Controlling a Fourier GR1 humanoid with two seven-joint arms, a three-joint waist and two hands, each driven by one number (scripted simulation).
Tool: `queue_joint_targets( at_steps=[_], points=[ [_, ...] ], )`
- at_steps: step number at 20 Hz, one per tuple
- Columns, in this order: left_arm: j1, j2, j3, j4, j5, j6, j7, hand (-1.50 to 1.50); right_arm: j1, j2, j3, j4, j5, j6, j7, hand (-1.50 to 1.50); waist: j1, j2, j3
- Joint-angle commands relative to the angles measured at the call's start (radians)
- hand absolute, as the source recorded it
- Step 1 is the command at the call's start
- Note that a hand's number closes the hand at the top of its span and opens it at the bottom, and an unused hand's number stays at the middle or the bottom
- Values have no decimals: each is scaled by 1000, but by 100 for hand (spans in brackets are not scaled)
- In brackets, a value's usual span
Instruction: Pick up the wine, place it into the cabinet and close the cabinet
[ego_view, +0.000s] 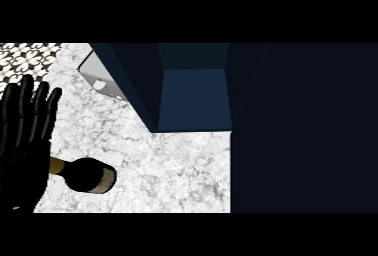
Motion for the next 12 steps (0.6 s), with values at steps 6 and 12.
queue_joint_targets(
  at_steps=[6, 12],
  points=[
    [-238, 27, 64, 248, -91, 78, 100, -150, 242, 19, 34, -203, -28, 44, -46, -150, -8, 15, -17],
    [-192, -72, -59, 32, -37, 193, 450, -150, 263, -43, 220, -327, -171, 192, 159, -150, 6, 8, -16]
  ],
)
